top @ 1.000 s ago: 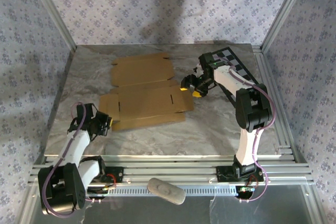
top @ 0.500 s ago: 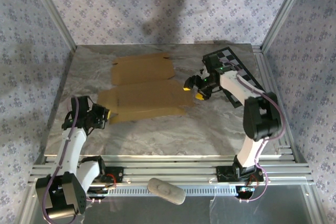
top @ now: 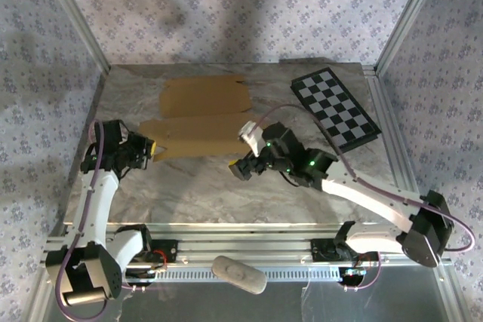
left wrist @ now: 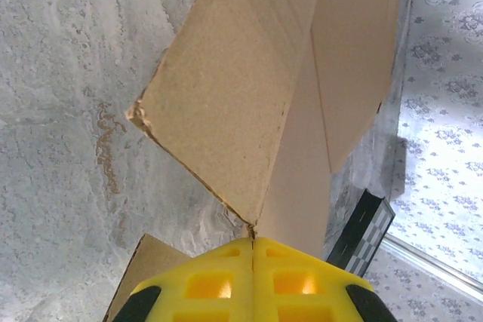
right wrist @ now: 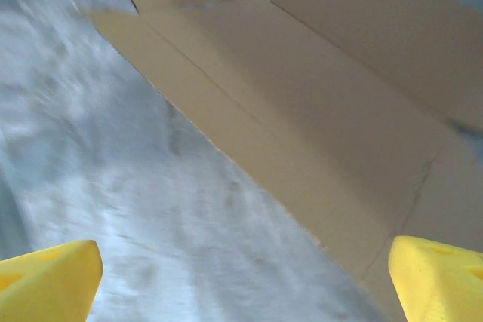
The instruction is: Fold the paper box
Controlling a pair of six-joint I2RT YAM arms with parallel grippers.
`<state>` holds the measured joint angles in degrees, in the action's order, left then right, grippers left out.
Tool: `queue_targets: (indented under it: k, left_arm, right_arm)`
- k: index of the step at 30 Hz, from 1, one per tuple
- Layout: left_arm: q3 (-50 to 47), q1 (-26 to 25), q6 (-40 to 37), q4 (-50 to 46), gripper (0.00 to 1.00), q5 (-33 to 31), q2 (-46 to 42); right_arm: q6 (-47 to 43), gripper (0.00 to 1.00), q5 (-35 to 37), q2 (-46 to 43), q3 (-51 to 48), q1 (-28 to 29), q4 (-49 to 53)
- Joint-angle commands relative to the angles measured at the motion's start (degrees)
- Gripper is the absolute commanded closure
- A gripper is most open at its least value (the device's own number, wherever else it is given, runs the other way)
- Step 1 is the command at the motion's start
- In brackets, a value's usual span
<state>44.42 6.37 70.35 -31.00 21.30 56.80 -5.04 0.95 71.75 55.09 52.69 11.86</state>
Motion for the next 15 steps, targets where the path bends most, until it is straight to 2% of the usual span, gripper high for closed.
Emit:
queue_targets:
  k: [1,5,12,15]
  left_arm:
    - [2.22,-0.24,0.36,-4.4,1.0,1.68,0.7]
    - [2.62,-0.31,0.14,-4.07,1.0,1.99,0.9]
    - [3.85,-0.32,-0.73,-4.79,1.0,2.74,1.21]
    - [4.04,-0.39,-0.83,-5.16,1.0,3.09,1.21]
  right_arm:
    - [-23.54,0.0,10.78,6.23,2.72,1.84,-4.61]
    - [-32.5,0.01,16.93,12.18,3.49,5.16,-8.54]
    - [-37.38,0.07,24.68,23.56,9.48,9.12,-12.74]
    - [-38.86,0.13,29.26,29.27,12.76,9.13,-14.84]
